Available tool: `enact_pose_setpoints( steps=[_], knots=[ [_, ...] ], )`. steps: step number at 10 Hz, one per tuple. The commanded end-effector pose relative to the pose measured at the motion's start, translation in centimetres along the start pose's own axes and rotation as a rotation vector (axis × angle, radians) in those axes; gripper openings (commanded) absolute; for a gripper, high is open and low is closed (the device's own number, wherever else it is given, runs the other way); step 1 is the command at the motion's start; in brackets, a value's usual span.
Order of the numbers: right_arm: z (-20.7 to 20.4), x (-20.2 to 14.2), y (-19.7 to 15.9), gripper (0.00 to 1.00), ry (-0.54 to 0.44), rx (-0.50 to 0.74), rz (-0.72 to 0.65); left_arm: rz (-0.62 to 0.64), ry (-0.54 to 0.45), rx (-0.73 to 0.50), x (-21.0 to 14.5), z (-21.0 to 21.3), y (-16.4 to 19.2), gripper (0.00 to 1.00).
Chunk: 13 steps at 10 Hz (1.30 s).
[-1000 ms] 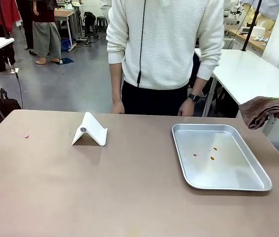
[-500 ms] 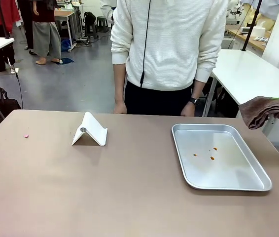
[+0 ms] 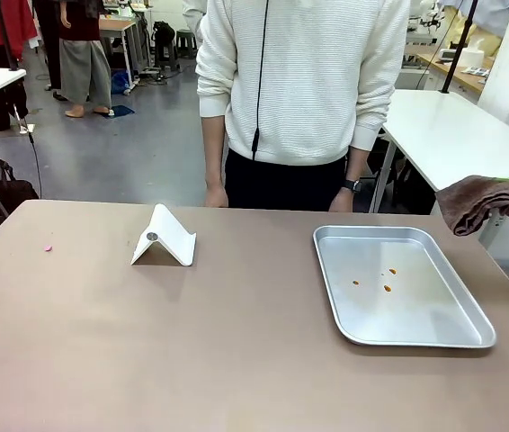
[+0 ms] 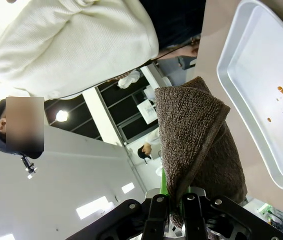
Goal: Clean the surface of the table.
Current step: If a person points to the right, clean the right side of the table with your right hand, and if they point to the left, clean the left side with your left hand.
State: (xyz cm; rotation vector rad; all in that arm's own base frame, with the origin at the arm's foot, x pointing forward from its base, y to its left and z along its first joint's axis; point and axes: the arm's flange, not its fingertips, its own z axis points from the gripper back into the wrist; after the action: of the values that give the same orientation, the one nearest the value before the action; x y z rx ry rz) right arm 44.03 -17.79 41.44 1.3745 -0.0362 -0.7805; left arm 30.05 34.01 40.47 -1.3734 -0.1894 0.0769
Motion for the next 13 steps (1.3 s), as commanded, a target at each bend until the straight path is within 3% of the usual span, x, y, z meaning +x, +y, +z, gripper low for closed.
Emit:
enact_pose_setpoints(
  steps=[1, 4, 5, 7, 13],
  knots=[
    [0.2, -0.3, 0.2, 0.0, -0.004, 0.004, 0.004, 0.0, 0.0, 0.0, 0.0, 0.0, 0.0, 0.19],
    [0.2, -0.3, 0.2, 0.0, -0.004, 0.004, 0.004, 0.019, -0.034, 0.259, 3.5, -4.1, 0.9, 0.19],
    [0.2, -0.3, 0.2, 0.0, -0.004, 0.004, 0.004, 0.019, -0.002, 0.291, 4.3, -5.5, 1.1, 0.19],
    [0.2, -0.3, 0.2, 0.0, -0.004, 0.004, 0.004, 0.018, -0.035, 0.396, 5.5, -7.5, 1.7, 0.19],
    [0.2, -0.3, 0.2, 0.0, -0.004, 0.004, 0.004, 0.114, -0.085, 0.491, 9.8, -9.3, 5.1, 0.19]
  ],
)
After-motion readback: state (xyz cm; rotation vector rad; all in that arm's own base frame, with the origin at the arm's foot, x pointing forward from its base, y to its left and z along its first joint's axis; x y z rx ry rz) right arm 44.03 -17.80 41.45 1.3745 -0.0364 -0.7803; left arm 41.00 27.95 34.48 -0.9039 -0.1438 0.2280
